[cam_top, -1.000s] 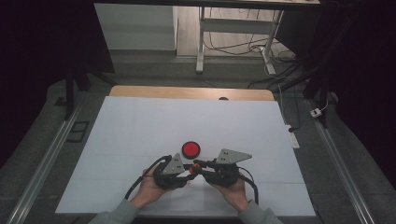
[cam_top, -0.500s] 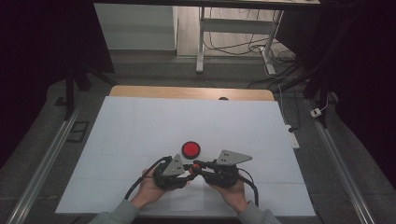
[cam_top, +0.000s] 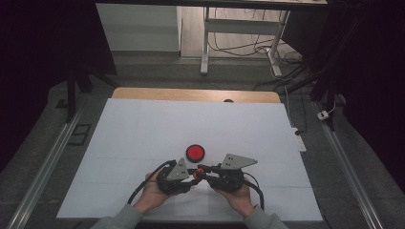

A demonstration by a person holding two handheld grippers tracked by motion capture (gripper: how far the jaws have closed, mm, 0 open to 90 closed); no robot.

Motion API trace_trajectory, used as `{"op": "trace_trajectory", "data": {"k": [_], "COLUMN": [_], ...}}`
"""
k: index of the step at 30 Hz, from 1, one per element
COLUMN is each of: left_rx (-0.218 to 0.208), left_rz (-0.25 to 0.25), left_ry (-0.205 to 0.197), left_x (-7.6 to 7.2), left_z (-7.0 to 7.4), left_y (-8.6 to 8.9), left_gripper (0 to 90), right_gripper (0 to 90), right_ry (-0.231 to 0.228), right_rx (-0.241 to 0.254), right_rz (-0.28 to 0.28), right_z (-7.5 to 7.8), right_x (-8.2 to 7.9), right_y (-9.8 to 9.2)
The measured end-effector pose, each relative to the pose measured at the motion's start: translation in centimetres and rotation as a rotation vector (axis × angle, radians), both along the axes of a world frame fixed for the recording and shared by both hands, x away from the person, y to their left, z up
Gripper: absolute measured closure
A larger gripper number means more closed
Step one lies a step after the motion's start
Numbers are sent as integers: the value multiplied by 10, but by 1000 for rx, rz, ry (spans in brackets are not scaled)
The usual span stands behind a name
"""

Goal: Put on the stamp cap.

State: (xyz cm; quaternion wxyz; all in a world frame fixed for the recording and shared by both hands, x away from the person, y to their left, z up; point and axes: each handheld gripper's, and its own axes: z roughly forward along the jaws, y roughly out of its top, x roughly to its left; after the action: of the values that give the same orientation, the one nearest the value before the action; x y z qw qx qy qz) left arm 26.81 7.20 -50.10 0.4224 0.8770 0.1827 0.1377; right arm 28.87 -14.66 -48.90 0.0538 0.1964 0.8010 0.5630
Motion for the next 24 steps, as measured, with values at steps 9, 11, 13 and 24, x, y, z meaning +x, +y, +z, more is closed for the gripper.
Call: {"op": "trace_trajectory", "data": {"k": [9,11,13,24], "left_rx": [-10,-12,-17,-23], "left_rz": [3,4,3,5], "left_ry": [4,3,-1,-18], "left_x": [1,1,2,1], "left_z": [-1,-1,-1,-2], "left_y": [1,1,1,1], "left_gripper": [658,658,657,654], "right_gripper": [726,726,725,722], "right_ry": [-2,-1,-4,-18], "right_rx": [9,9,12,-4], "right_rz": [-6,-7,-8,-3], "right_z": [-2,-2,-1,1], "right_x": [0,0,1,1], "right_y": [0,0,0,1]}}
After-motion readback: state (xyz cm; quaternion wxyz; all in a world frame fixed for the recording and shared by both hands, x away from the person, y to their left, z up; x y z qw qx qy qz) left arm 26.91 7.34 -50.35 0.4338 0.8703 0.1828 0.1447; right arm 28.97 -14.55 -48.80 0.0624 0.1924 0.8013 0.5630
